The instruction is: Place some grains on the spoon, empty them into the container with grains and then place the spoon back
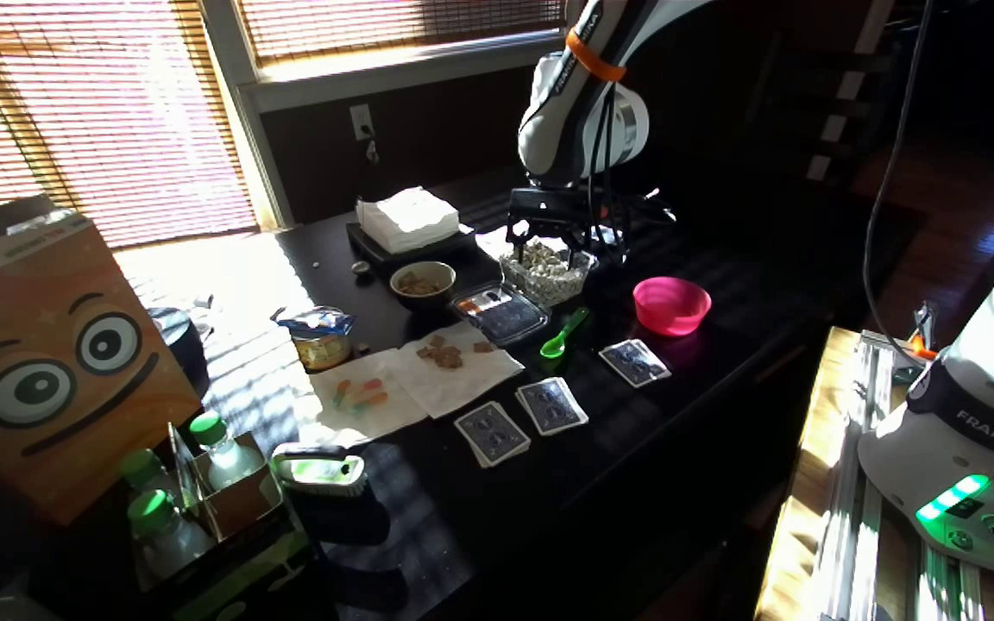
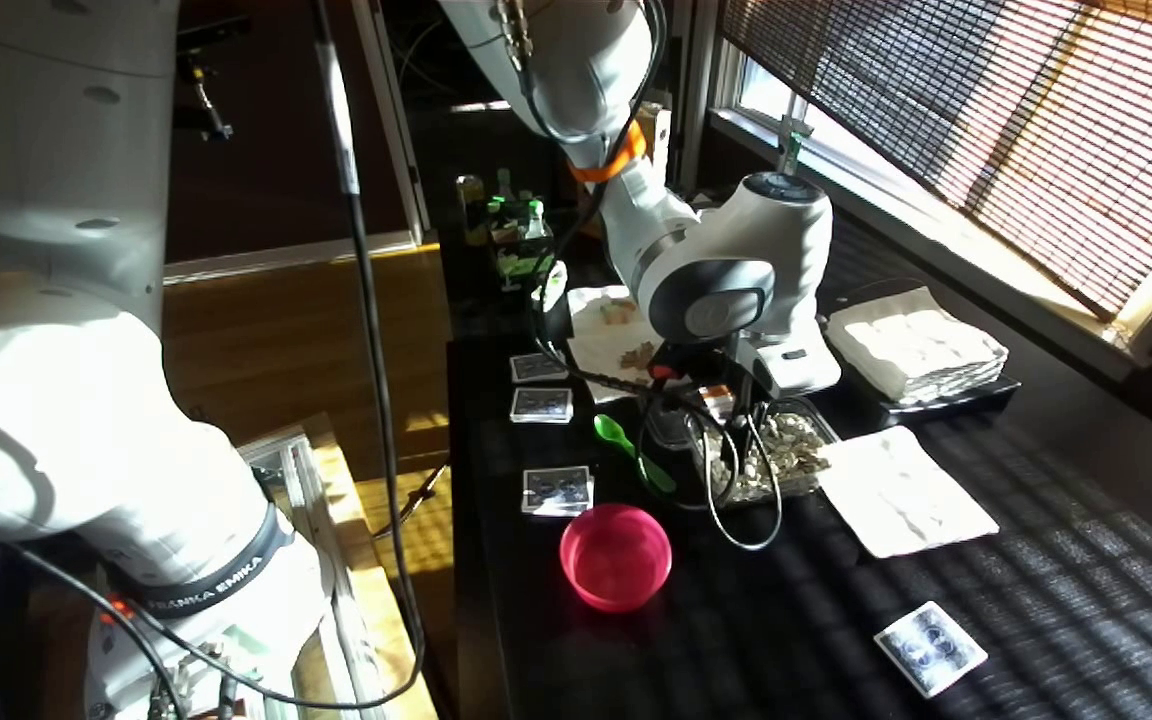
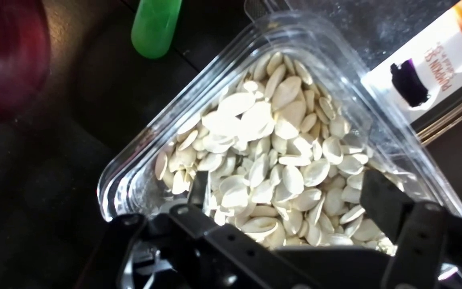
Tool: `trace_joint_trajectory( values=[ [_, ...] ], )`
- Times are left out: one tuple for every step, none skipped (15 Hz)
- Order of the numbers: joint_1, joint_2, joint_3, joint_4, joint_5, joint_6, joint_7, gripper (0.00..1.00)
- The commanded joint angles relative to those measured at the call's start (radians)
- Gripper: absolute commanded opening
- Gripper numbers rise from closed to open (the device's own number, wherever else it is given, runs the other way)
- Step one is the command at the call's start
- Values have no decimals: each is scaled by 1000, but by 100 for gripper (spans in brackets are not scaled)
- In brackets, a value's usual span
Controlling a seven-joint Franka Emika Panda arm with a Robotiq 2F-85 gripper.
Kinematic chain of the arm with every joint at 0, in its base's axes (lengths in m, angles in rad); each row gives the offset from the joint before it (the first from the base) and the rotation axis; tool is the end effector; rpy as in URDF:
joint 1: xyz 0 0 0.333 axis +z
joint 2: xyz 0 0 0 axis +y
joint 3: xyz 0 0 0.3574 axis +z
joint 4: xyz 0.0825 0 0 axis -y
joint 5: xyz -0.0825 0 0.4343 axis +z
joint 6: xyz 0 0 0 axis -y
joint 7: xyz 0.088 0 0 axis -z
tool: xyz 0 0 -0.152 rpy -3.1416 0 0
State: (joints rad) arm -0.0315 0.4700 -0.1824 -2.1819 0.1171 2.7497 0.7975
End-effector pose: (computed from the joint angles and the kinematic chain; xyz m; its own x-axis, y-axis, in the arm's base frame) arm 0.6008 -0.1380 0.1321 0.4547 -0.8855 0.0954 -0.8853 -0.4611 -0.0603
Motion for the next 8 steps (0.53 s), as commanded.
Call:
trace_joint_trajectory(
  values=[
    [15,20,-9,19,29,7,7,87],
    [14,21,-9,19,29,7,7,79],
    [14,21,-9,19,29,6,6,80],
    [14,22,-9,19,29,6,6,78],
    [14,22,-8,19,29,5,5,75],
    [14,23,-8,19,29,5,5,75],
    [14,23,-8,19,29,5,5,71],
    [14,24,-8,19,29,5,5,73]
  ],
)
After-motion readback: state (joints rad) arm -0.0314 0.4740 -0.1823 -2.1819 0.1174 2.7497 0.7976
